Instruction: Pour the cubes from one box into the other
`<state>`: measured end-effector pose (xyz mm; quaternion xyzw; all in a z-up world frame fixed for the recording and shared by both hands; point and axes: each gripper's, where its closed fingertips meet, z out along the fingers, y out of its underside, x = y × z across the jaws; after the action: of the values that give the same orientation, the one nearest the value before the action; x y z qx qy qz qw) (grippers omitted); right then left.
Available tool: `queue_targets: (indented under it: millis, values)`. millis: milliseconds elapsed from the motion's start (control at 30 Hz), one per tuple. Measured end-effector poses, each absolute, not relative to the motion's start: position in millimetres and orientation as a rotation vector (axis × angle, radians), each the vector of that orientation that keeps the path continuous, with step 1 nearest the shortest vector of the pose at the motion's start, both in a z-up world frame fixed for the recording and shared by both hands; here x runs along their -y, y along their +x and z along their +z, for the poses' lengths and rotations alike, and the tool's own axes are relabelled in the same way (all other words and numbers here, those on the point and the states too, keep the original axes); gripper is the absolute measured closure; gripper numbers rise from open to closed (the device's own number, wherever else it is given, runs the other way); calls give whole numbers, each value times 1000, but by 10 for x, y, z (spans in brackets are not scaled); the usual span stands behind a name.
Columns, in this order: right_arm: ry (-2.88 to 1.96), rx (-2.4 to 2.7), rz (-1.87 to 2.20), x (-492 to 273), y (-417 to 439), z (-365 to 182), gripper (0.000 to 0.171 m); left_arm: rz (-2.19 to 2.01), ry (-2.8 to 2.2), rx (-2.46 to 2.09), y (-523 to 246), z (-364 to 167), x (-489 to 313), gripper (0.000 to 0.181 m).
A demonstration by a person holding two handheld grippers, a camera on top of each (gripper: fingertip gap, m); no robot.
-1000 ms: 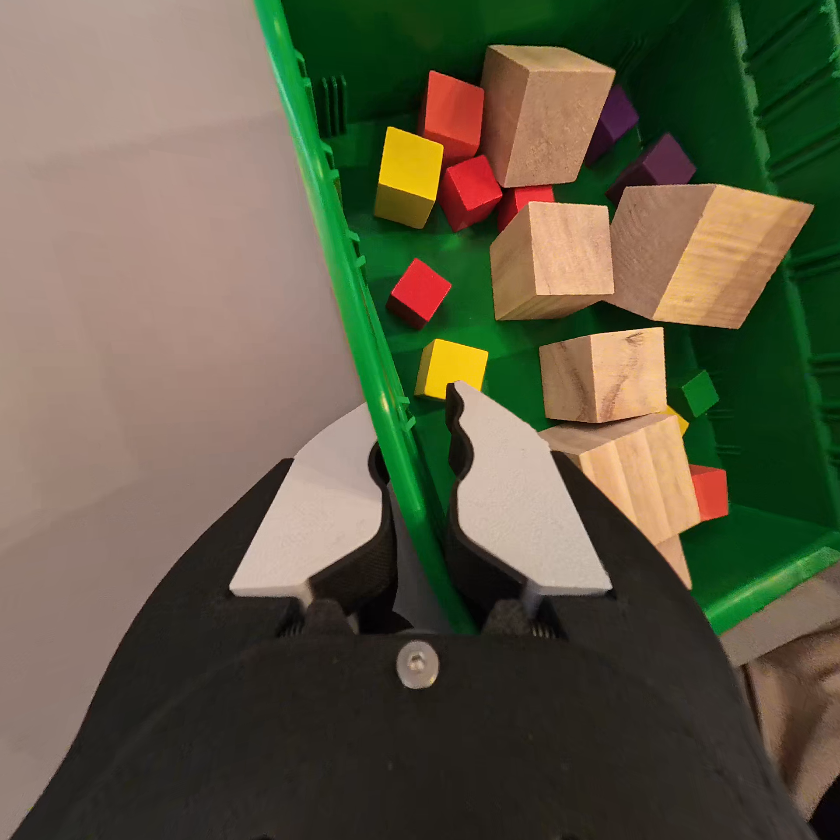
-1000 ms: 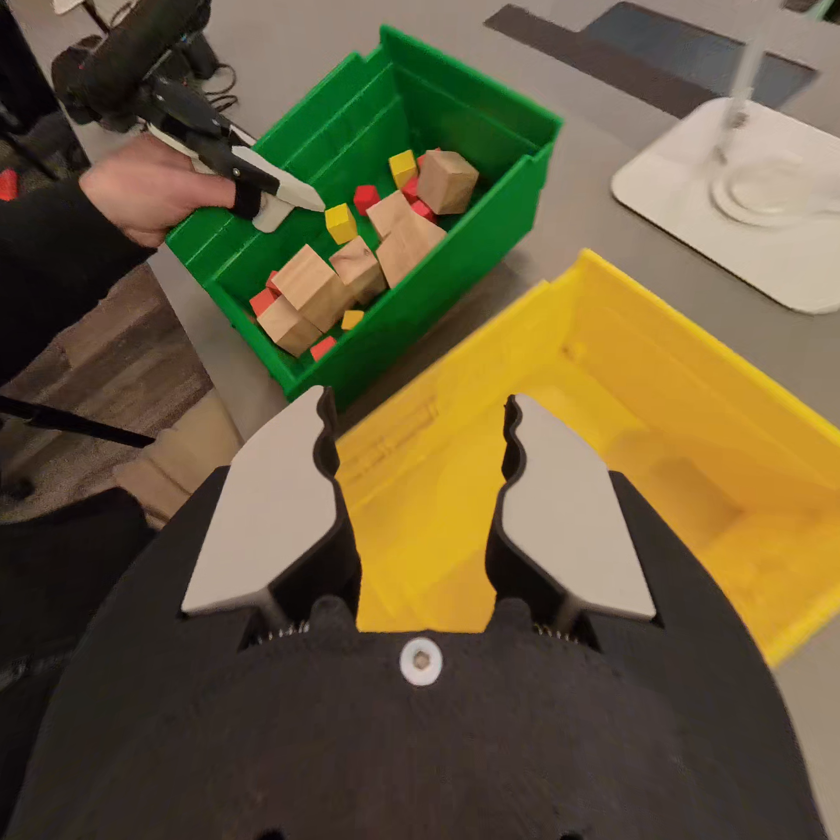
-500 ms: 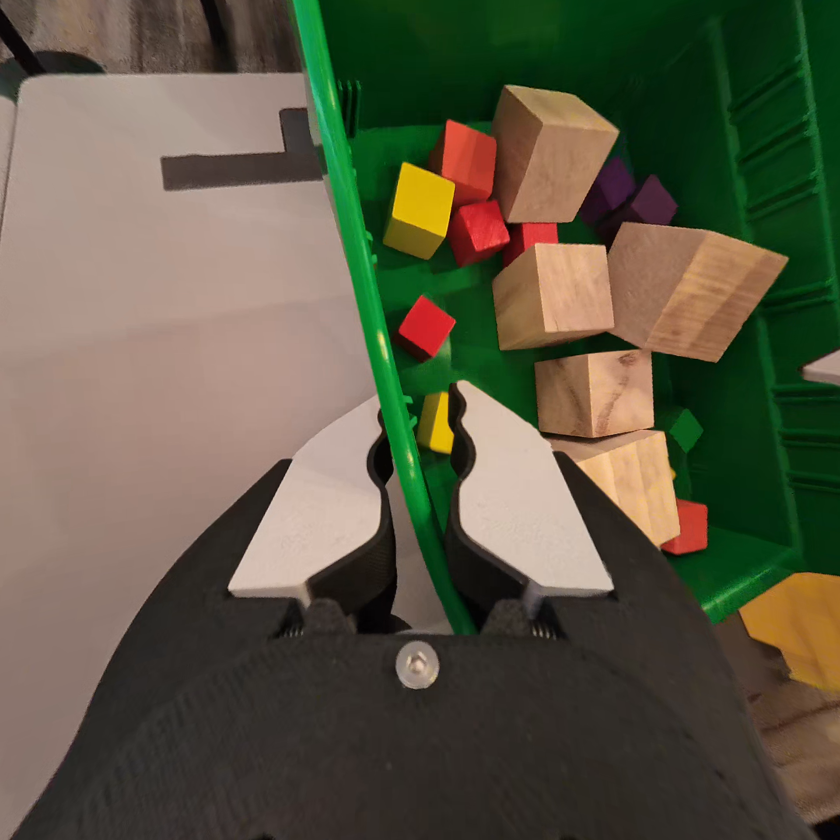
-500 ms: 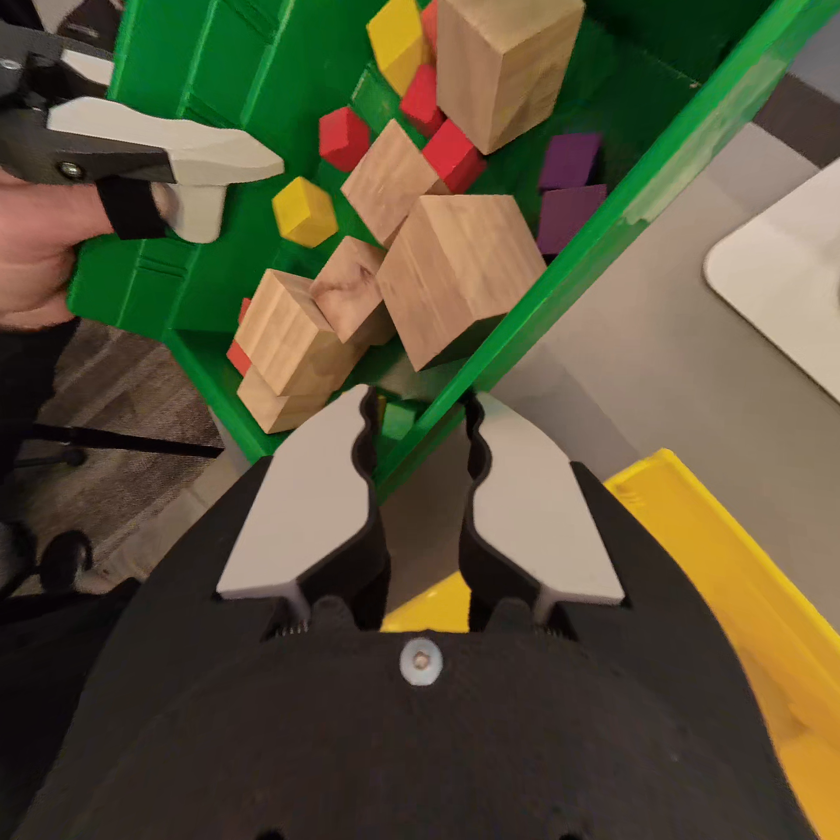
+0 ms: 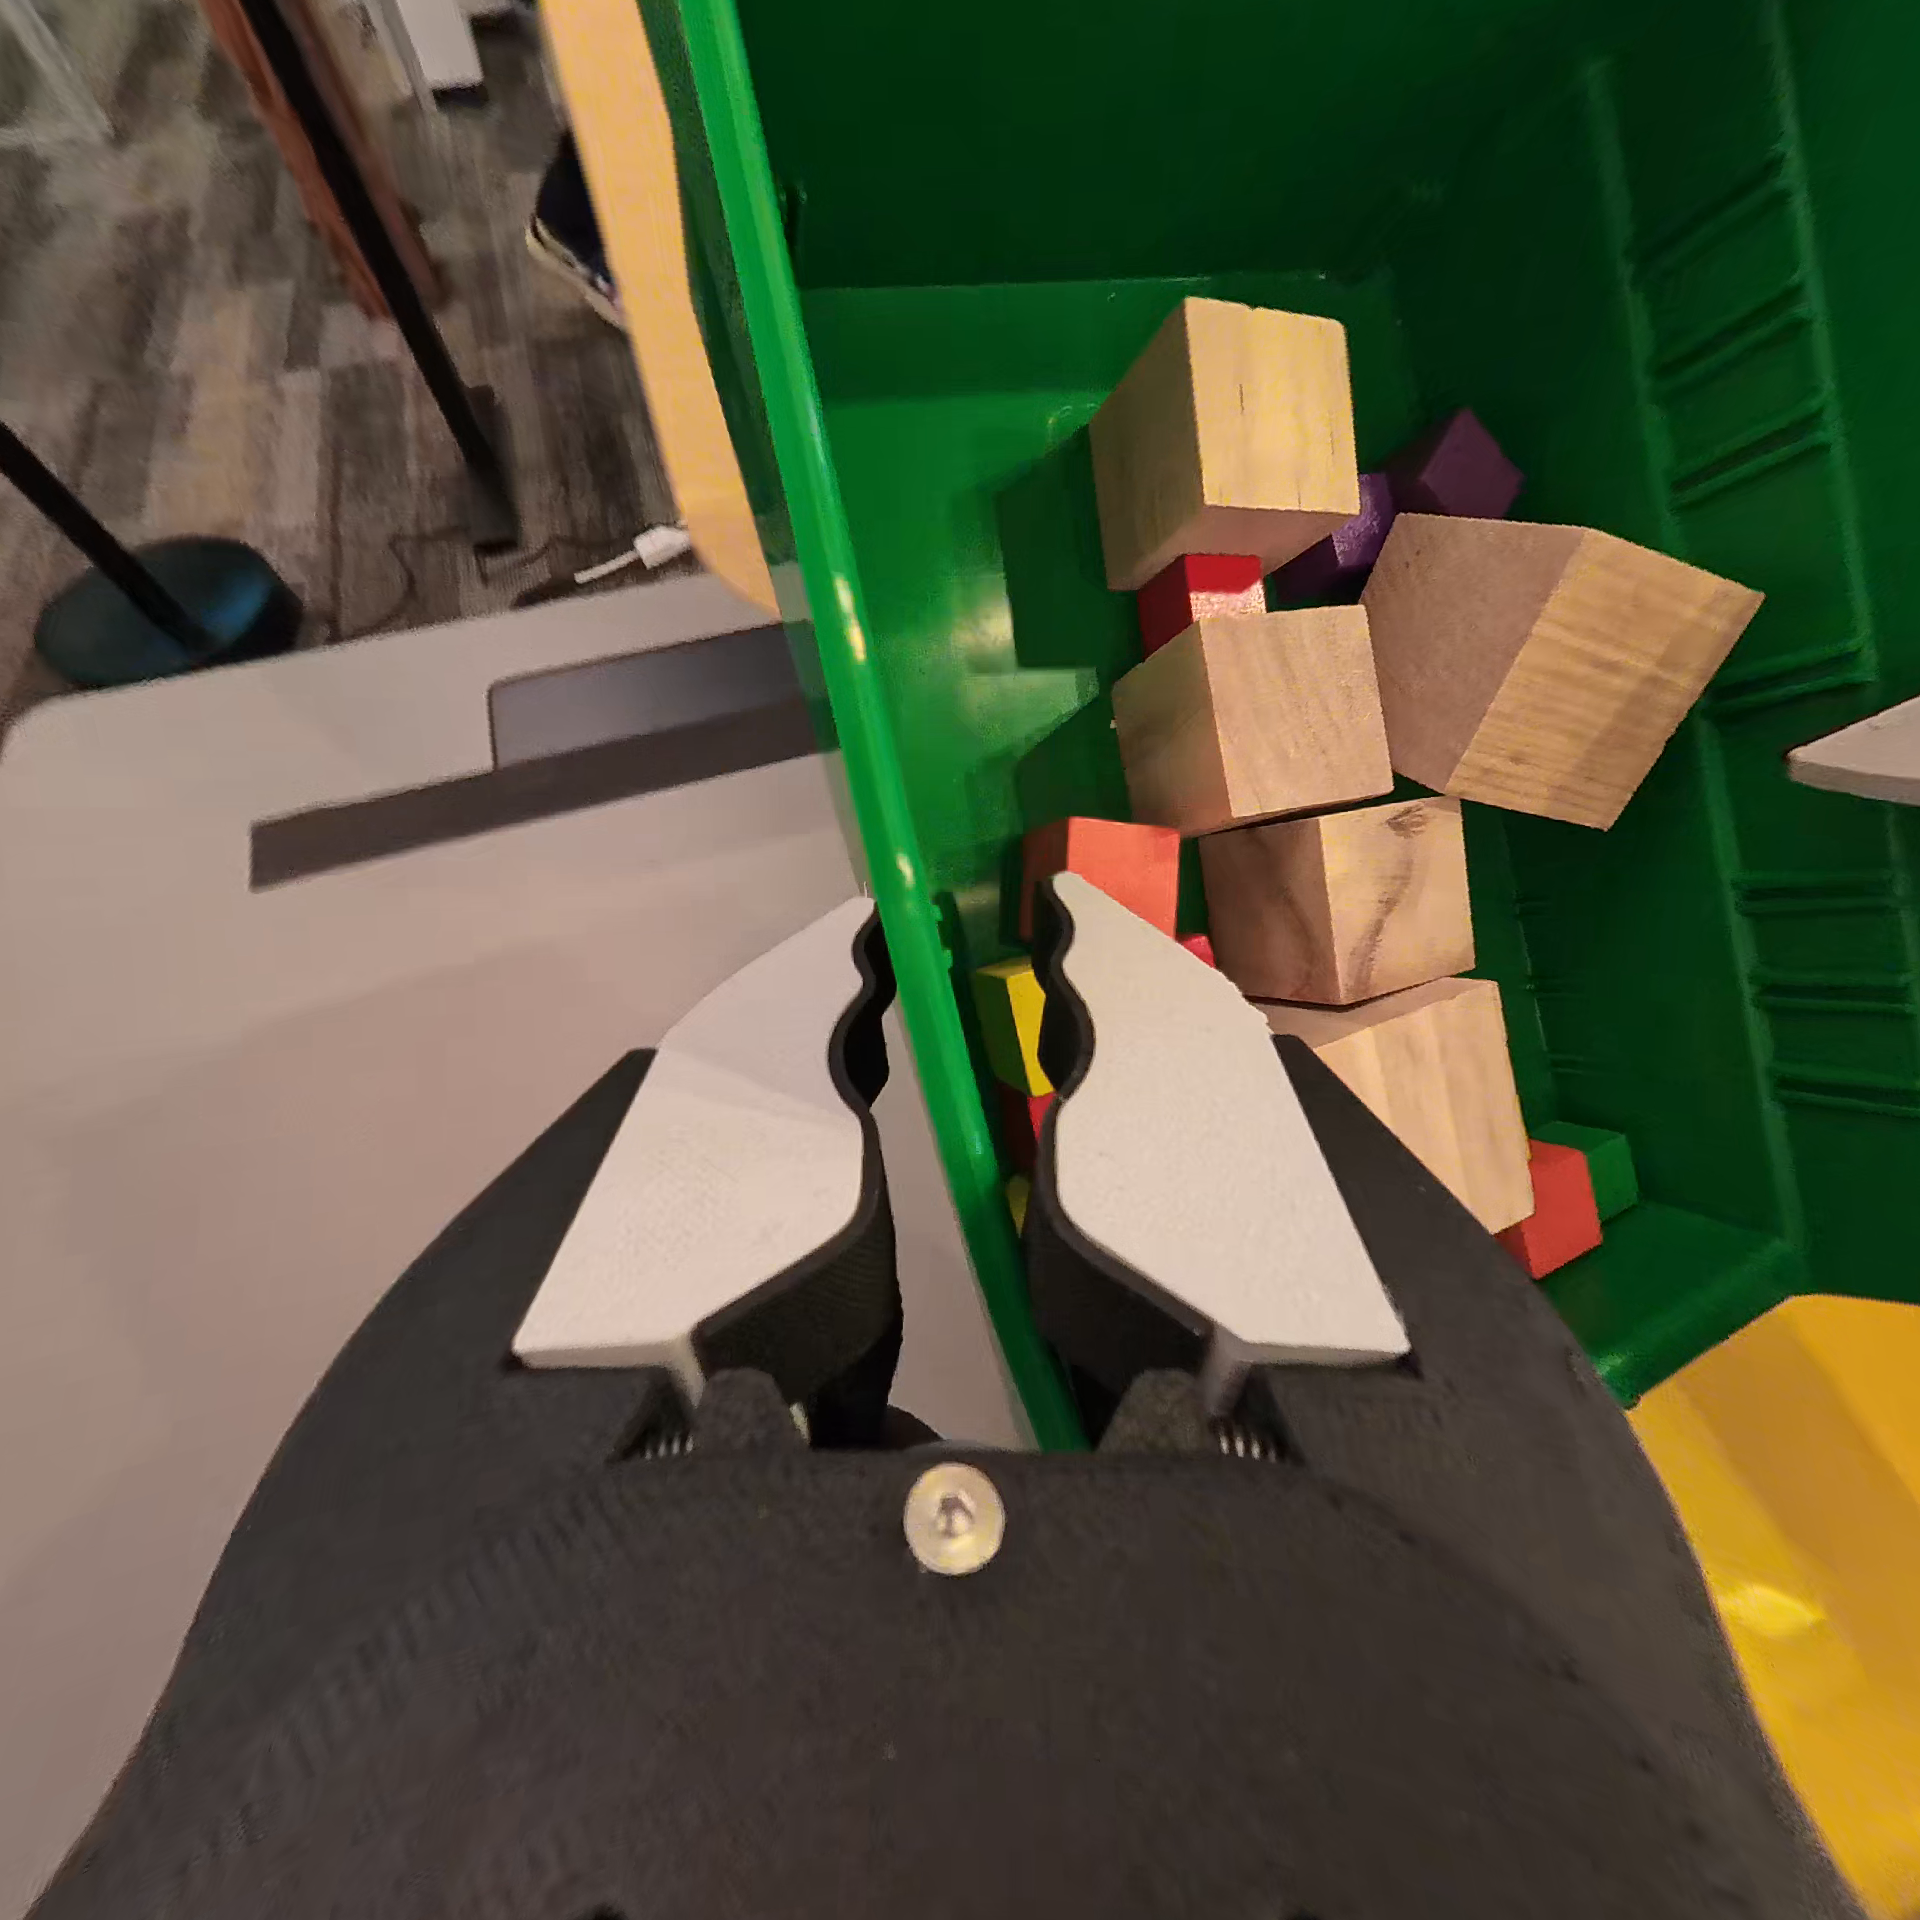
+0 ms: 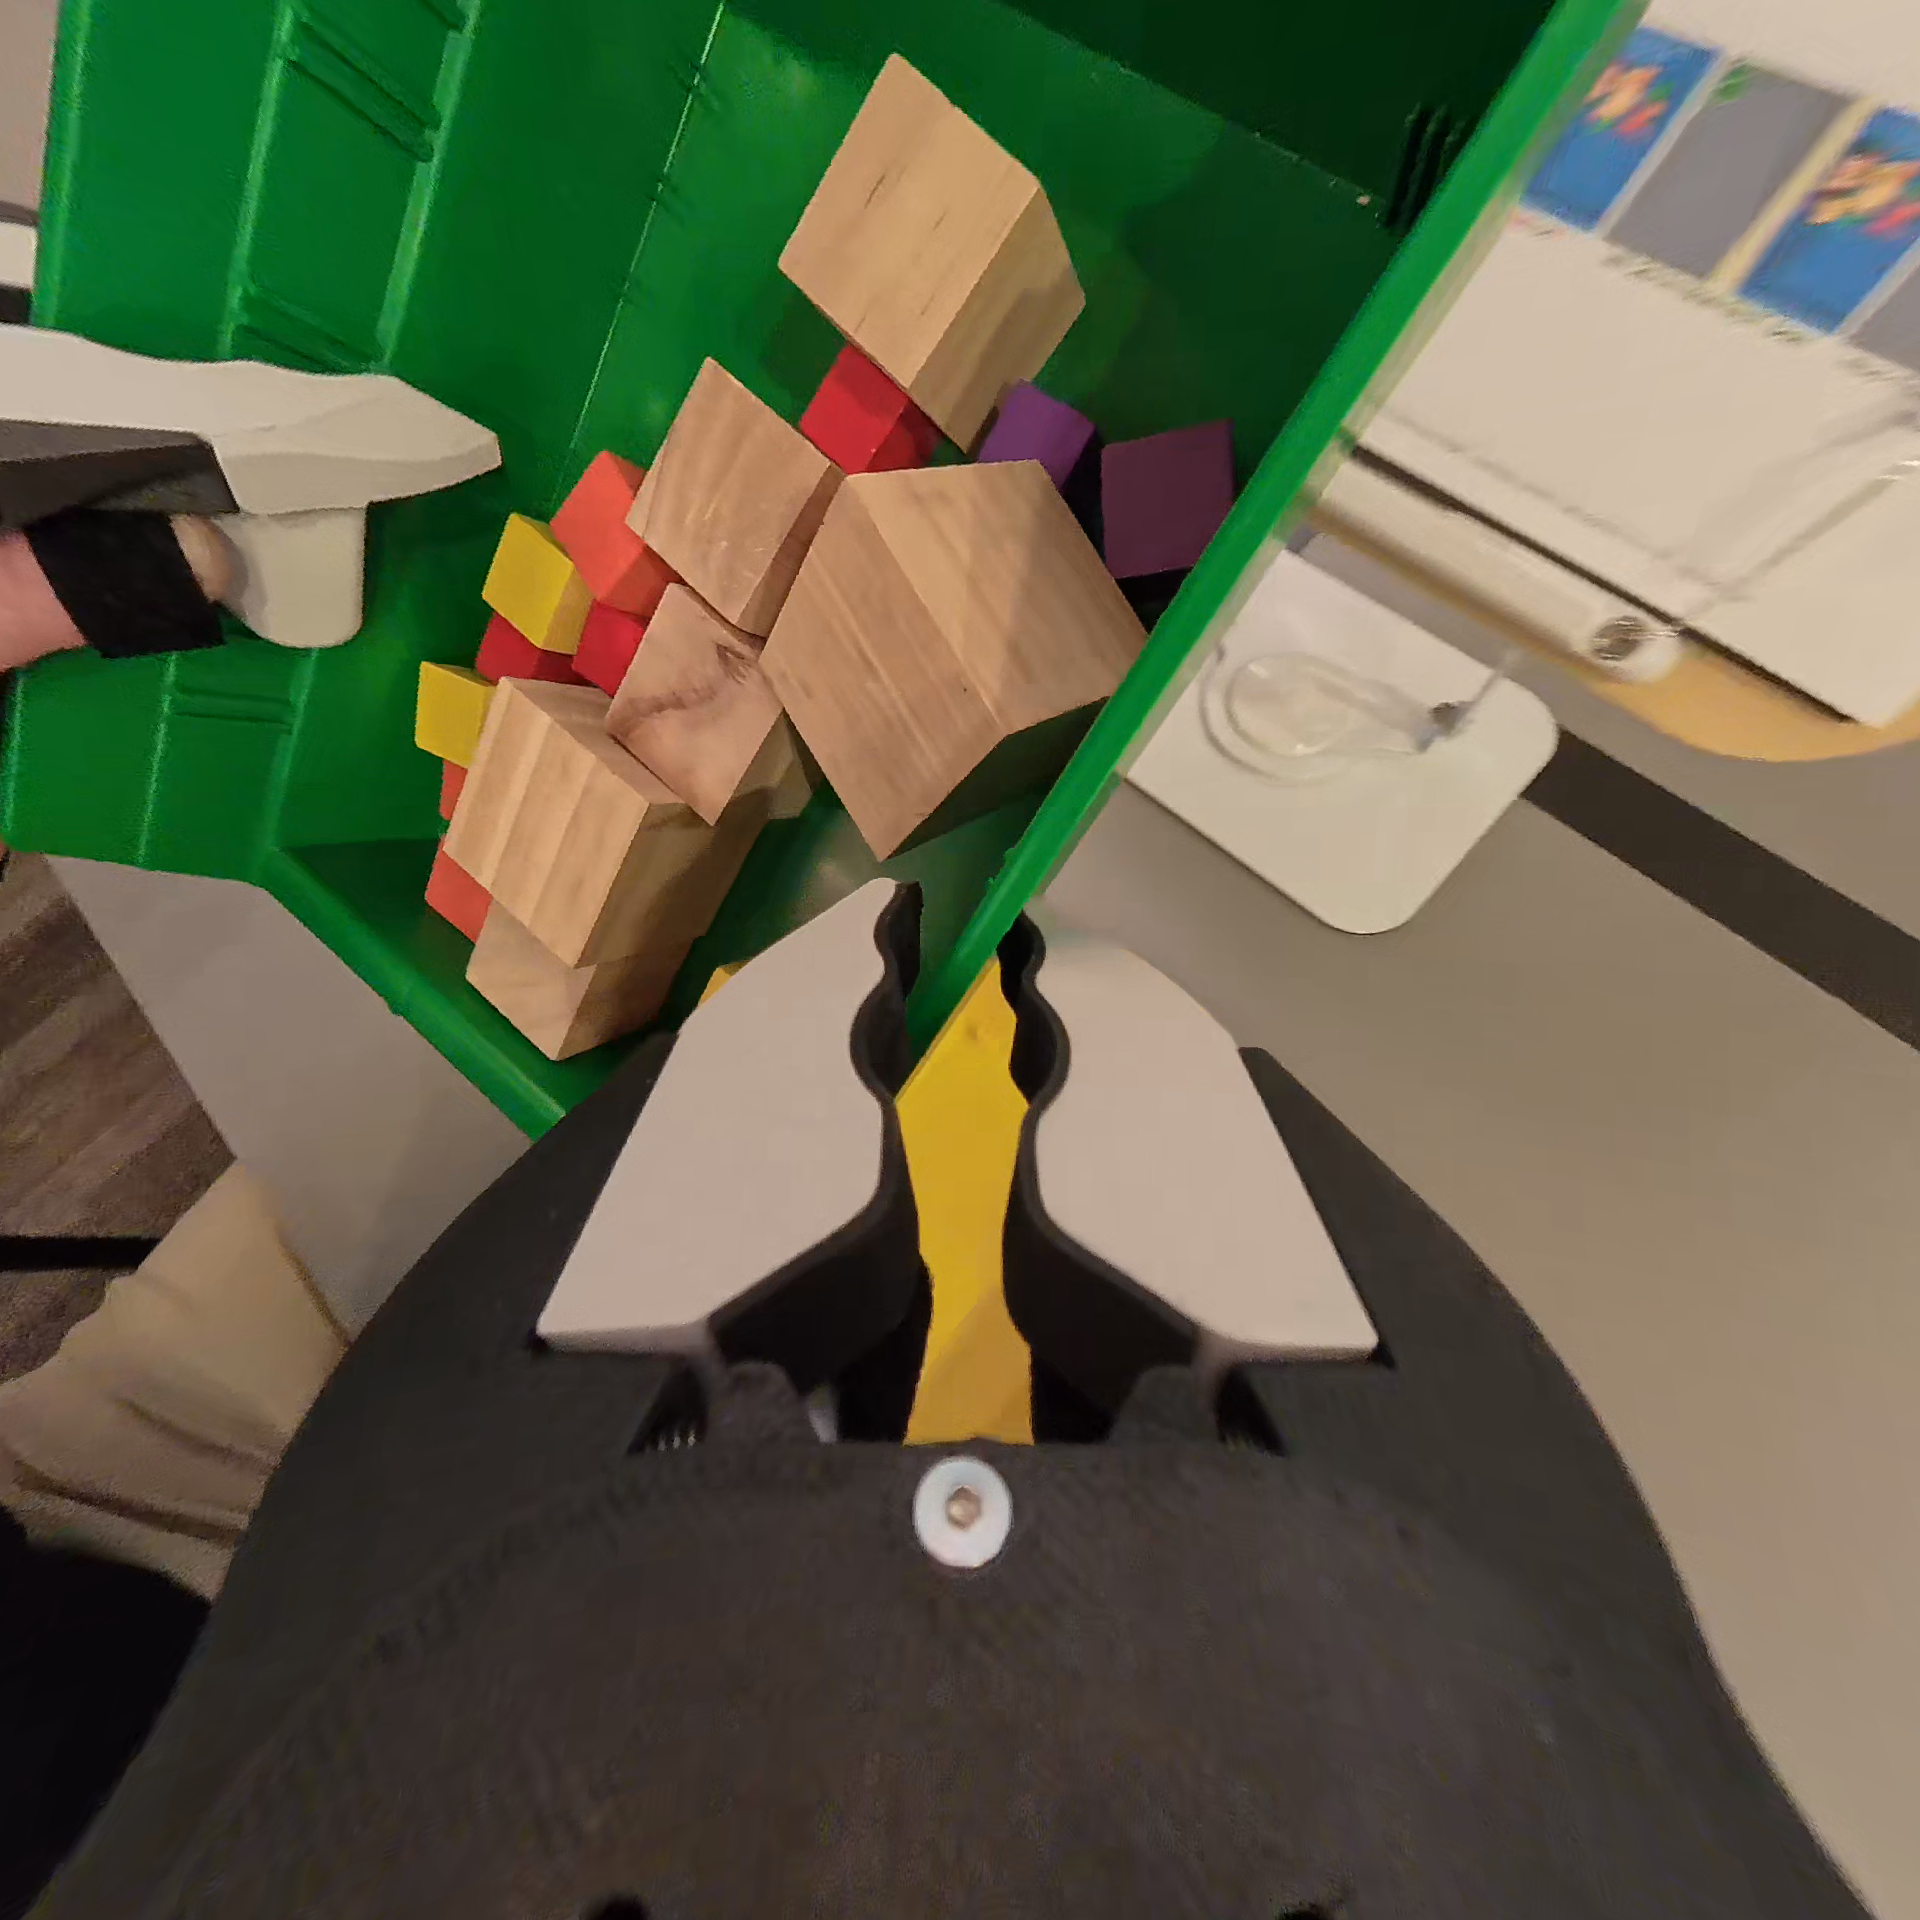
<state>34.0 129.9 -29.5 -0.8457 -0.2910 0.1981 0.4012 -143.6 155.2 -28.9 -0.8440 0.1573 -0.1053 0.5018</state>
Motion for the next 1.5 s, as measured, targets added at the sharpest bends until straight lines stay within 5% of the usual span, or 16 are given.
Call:
queue_targets:
  millis: [33, 433, 1500]
  values:
    - [-2120, 720, 491, -1320, 451, -278, 162, -234, -2023, -401, -1326, -254, -1585, 156]
    - [-1961, 513, 433, -1443, 1427, -424, 165, -130, -1770, -460, -298, -203, -1690, 155]
    - [-1601, 396, 480, -1433, 1594, -625, 167, 24, -1368, -493, -72, -218, -1516, 153]
